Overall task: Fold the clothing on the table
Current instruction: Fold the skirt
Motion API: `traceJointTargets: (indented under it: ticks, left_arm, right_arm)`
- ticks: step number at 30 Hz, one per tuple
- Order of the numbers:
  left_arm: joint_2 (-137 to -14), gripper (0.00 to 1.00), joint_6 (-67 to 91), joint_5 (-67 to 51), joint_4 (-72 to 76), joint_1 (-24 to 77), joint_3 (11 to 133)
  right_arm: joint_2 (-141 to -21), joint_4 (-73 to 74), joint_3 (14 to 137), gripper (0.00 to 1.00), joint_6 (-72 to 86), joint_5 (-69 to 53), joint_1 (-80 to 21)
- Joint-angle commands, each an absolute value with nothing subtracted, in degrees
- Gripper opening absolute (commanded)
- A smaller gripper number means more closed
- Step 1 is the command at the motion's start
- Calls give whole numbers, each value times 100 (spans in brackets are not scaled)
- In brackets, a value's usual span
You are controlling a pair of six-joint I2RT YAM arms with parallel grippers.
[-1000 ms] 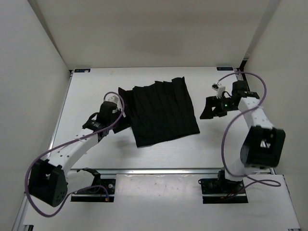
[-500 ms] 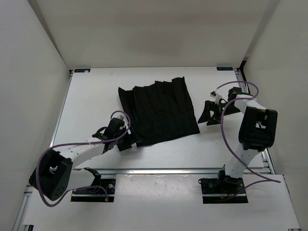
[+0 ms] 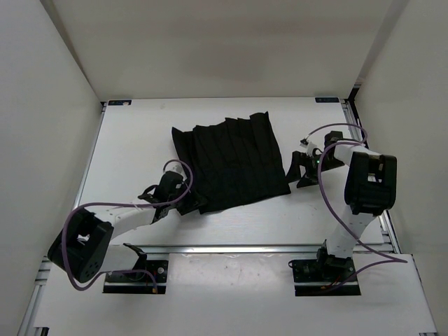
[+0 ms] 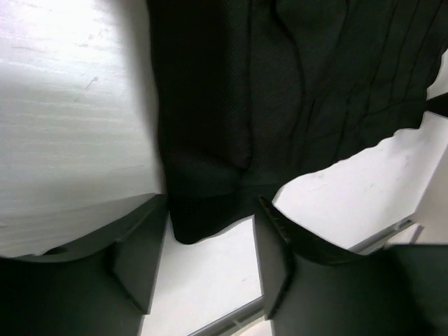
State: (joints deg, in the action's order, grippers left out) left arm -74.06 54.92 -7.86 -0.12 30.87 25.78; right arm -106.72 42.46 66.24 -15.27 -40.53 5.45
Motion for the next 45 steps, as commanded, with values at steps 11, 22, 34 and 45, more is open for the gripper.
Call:
traceJointTargets:
  ticks: [11, 22, 34, 45]
  left_arm:
    - [-7171, 43, 5678, -1002, 386, 3102, 2127]
    - [-6821, 0, 5678, -993, 291, 2779, 2030]
    - [-3861, 0, 5731, -1526, -2282, 1486, 2057]
    - [-3595, 0, 4640, -2524, -4296, 1404, 2390]
  right_arm:
    - [-11249, 3972, 6521, 85, -1292, -4061, 176]
    - [-10644, 3963, 6345, 0, -764, -3841, 237]
    - [-9582, 5852, 6699, 0, -1748, -3983, 880]
    - [-6127, 5264, 5080, 1, -1301, -2928, -876]
